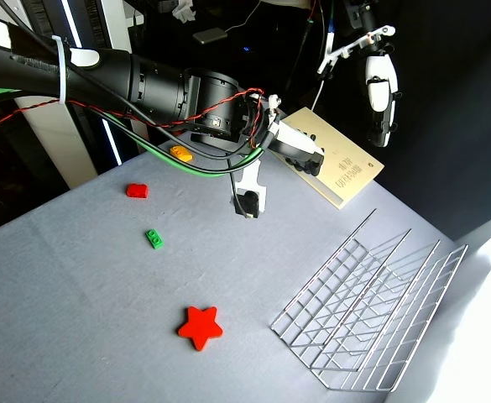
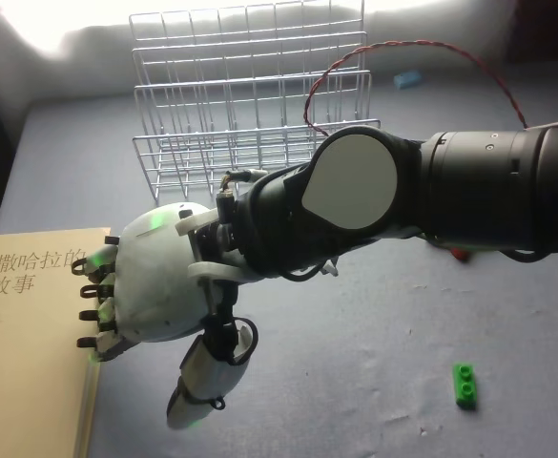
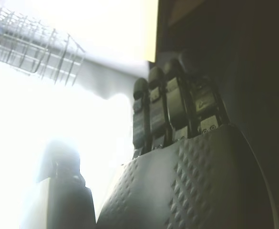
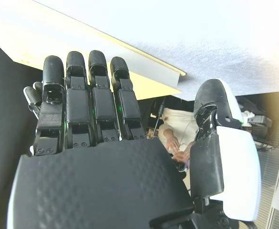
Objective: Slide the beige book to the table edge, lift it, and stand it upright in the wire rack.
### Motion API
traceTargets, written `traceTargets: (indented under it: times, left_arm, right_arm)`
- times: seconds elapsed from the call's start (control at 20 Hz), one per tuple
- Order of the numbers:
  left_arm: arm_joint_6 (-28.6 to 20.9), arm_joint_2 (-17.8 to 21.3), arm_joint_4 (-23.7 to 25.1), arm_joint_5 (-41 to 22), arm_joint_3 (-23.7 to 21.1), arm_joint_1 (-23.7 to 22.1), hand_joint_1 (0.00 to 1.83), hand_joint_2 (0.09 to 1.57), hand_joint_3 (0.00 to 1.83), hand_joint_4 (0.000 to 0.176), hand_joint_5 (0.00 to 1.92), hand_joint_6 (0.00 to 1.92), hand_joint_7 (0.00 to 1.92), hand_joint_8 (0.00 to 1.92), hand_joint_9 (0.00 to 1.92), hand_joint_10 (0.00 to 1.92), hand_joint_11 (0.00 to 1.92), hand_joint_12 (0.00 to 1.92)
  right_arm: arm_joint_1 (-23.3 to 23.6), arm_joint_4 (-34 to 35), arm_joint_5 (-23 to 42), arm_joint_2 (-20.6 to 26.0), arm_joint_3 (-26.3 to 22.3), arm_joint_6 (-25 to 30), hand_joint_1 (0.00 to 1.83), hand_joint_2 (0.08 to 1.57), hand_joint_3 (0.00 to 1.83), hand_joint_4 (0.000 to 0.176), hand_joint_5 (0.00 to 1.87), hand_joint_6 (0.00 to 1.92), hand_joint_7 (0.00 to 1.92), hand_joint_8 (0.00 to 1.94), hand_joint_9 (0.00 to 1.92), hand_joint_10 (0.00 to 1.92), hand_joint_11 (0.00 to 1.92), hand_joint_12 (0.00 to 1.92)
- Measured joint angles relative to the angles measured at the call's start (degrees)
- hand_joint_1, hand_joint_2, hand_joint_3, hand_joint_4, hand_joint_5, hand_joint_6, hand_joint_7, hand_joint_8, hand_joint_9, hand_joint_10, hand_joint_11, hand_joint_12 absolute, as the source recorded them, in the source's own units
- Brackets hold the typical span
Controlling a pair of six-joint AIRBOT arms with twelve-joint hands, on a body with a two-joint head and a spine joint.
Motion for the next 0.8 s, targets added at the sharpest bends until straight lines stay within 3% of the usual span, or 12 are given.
traceTargets:
  times: [0.2,0.35,0.6,0.8]
  left_arm:
    - [1.6,0.0,-0.8,-0.7,0.0,-0.2,0.18,1.13,0.0,0.0,0.35,0.0,0.34,0.0,0.34,0.0,0.0,0.92]
    - [8.5,0.0,-1.7,-1.2,0.5,-0.3,0.2,1.13,0.0,0.0,0.34,0.0,0.35,0.0,0.34,0.0,0.0,0.91]
    - [10.9,0.0,-1.4,-2.4,1.4,-0.3,0.21,1.13,0.0,0.0,0.32,0.0,0.34,0.0,0.34,0.0,0.0,0.92]
    - [13.1,-0.2,-1.5,-3.0,1.6,-0.3,0.19,1.14,0.0,0.0,0.31,0.0,0.32,0.0,0.33,0.0,0.0,0.89]
  right_arm:
    - [0.0,0.0,-0.1,-0.5,0.0,0.1,0.1,1.13,0.0,0.0,0.3,0.0,0.33,0.0,0.33,0.0,0.0,0.83]
    - [0.0,0.0,-0.2,-0.8,0.0,0.4,0.08,1.13,0.0,0.0,0.3,0.0,0.32,0.0,0.3,0.01,0.0,0.77]
    - [0.0,0.0,-0.5,-1.1,0.0,0.4,0.14,1.12,0.0,0.0,0.36,0.01,0.37,0.01,0.36,0.01,0.0,0.89]
    - [0.0,0.0,-0.9,-1.2,1.0,0.4,0.1,1.12,0.0,0.0,0.34,0.0,0.35,0.0,0.35,0.0,0.0,0.87]
